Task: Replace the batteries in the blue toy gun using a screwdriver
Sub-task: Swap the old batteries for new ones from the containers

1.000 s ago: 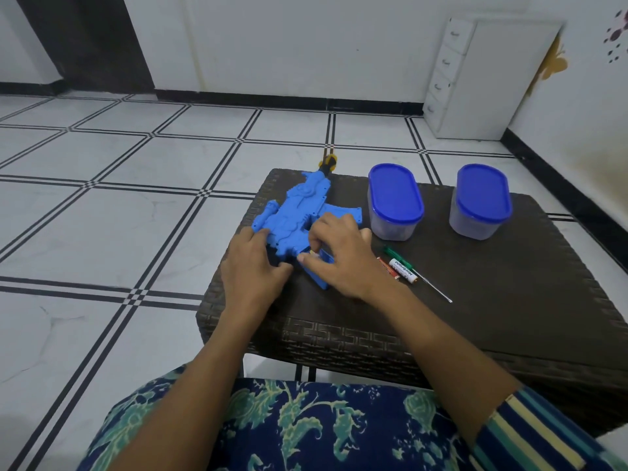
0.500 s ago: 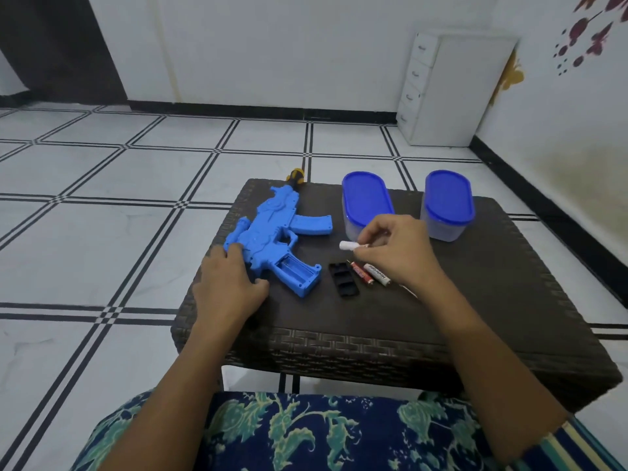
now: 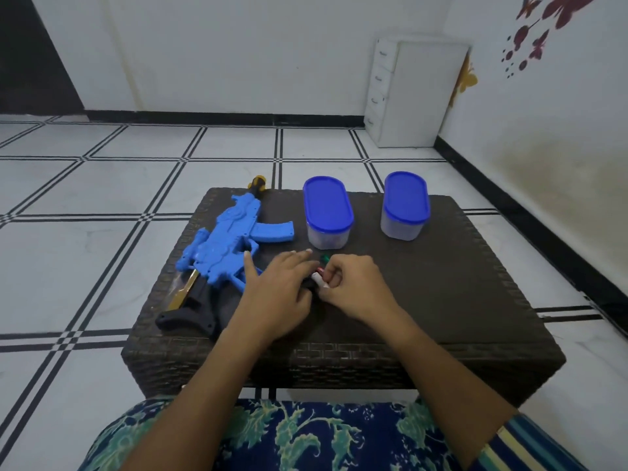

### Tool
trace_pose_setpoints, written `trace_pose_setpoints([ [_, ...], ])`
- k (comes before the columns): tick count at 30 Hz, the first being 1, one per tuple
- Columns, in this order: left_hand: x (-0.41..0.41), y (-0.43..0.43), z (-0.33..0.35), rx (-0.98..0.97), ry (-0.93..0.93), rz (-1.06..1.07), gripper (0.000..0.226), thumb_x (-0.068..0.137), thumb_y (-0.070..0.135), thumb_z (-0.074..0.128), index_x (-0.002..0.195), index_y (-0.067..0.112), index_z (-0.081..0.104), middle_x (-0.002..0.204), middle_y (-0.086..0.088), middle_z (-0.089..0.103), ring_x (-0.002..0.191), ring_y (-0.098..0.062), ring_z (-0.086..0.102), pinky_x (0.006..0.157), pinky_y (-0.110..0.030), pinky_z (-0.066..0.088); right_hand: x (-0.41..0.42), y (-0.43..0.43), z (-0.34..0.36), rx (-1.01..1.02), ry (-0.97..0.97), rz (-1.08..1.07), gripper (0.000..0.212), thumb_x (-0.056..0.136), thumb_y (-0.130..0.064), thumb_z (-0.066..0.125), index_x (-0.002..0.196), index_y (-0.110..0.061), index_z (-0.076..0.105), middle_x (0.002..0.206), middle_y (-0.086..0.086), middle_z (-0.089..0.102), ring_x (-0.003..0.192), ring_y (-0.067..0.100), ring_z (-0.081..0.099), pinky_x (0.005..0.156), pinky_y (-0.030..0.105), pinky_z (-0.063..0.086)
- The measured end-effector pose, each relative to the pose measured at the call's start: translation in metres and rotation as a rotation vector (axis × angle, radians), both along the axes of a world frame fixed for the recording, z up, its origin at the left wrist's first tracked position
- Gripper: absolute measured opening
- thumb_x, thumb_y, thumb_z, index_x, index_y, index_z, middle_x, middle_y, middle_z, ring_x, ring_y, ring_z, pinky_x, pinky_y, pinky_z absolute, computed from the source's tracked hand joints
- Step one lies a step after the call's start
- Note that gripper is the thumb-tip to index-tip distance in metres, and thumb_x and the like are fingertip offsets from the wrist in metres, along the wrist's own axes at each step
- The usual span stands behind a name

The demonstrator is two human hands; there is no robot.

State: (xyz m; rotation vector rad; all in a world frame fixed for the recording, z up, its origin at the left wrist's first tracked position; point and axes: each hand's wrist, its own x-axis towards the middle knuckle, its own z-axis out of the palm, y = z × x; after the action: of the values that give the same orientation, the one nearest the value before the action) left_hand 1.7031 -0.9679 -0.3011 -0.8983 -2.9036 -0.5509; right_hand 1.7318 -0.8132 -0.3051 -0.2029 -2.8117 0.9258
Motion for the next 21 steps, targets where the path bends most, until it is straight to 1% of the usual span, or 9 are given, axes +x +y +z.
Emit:
trace_pose_setpoints([
  [2,-0.002,0.005,-0.002,-0.059,-0.030,-0.026,0.054,0.087,0.021,0.046,0.138,0.037,0.042,0.152,0.021,0.030,0.142,-0.001,0.018,0.109,-0.067,-0.007,0.000,0.004,0.004,0.008,-0.032,0.013,0.018,0.077,-0.036,0.074,0.081,-0.020,0.067,0.073,-0.006,0.066,0.070,0.013,0.063,0.069,0.039,0.056],
  [4,-0.002,0.008,-0.002,-0.079,-0.045,-0.036,0.053,0.089,0.021,0.045,0.139,0.035,0.041,0.152,0.020,0.030,0.142,-0.002,0.018,0.110,-0.066,-0.008,0.002,0.014,0.009,-0.028,0.011,-0.034,0.019,0.076,-0.039,0.075,0.082,-0.022,0.069,0.071,-0.008,0.066,0.069,0.010,0.063,0.068,0.035,0.056],
  [7,-0.003,0.010,-0.003,-0.073,-0.051,-0.043,0.050,0.091,0.024,0.044,0.140,0.035,0.041,0.151,0.018,0.033,0.141,-0.001,0.022,0.113,-0.061,-0.007,0.003,0.037,0.014,-0.123,0.132,-0.189,0.010,0.077,-0.028,0.075,0.081,-0.020,0.070,0.067,-0.008,0.065,0.066,0.008,0.062,0.066,0.034,0.057],
  [9,-0.006,0.012,-0.004,-0.068,-0.054,-0.066,0.048,0.091,0.025,0.045,0.138,0.035,0.044,0.150,0.017,0.035,0.140,-0.002,0.026,0.116,-0.055,0.000,0.005,0.057,0.014,-0.173,0.227,-0.309,0.007,0.077,-0.020,0.075,0.080,-0.017,0.070,0.071,-0.006,0.065,0.067,0.010,0.062,0.068,0.034,0.057],
  [11,-0.011,0.017,-0.006,-0.030,-0.028,-0.108,0.044,0.089,0.023,0.049,0.133,0.032,0.051,0.145,0.013,0.043,0.136,-0.006,0.036,0.116,-0.047,0.016,0.007,0.079,0.012,-0.181,0.294,-0.399,0.011,0.076,-0.016,0.076,0.084,-0.015,0.069,0.081,-0.002,0.066,0.072,0.011,0.062,0.070,0.028,0.055],
  [14,-0.020,0.028,-0.001,0.052,0.033,-0.150,0.040,0.086,0.025,0.051,0.126,0.025,0.058,0.134,0.008,0.055,0.124,-0.014,0.049,0.101,-0.035,0.043,0.009,0.103,0.007,-0.208,0.297,-0.479,0.021,0.078,-0.013,0.076,0.097,-0.014,0.068,0.096,0.000,0.063,0.080,0.009,0.058,0.067,0.012,0.043],
  [17,-0.032,0.054,0.011,0.051,0.091,-0.207,0.040,0.089,0.024,0.051,0.129,0.023,0.055,0.131,0.009,0.056,0.119,-0.012,0.052,0.093,-0.033,0.048,0.007,0.120,0.001,-0.243,0.289,-0.514,0.029,0.080,-0.010,0.074,0.107,-0.013,0.064,0.105,0.002,0.060,0.086,0.009,0.055,0.069,0.010,0.039],
  [19,-0.044,0.080,0.019,0.041,0.127,-0.279,0.042,0.090,0.020,0.049,0.132,0.023,0.052,0.138,0.008,0.051,0.124,-0.011,0.049,0.095,-0.035,0.048,0.005,0.127,-0.003,-0.295,0.263,-0.503,0.038,0.080,-0.008,0.073,0.116,-0.012,0.061,0.110,0.000,0.059,0.092,0.008,0.054,0.072,0.012,0.040],
  [21,-0.058,0.105,0.027,-0.041,0.179,-0.337,0.049,0.090,0.016,0.048,0.138,0.024,0.044,0.149,0.007,0.039,0.135,-0.011,0.037,0.101,-0.036,0.045,0.003,0.132,-0.008,-0.364,0.228,-0.468,0.050,0.081,-0.008,0.073,0.127,-0.012,0.055,0.114,-0.001,0.058,0.101,0.011,0.055,0.079,0.015,0.043],
])
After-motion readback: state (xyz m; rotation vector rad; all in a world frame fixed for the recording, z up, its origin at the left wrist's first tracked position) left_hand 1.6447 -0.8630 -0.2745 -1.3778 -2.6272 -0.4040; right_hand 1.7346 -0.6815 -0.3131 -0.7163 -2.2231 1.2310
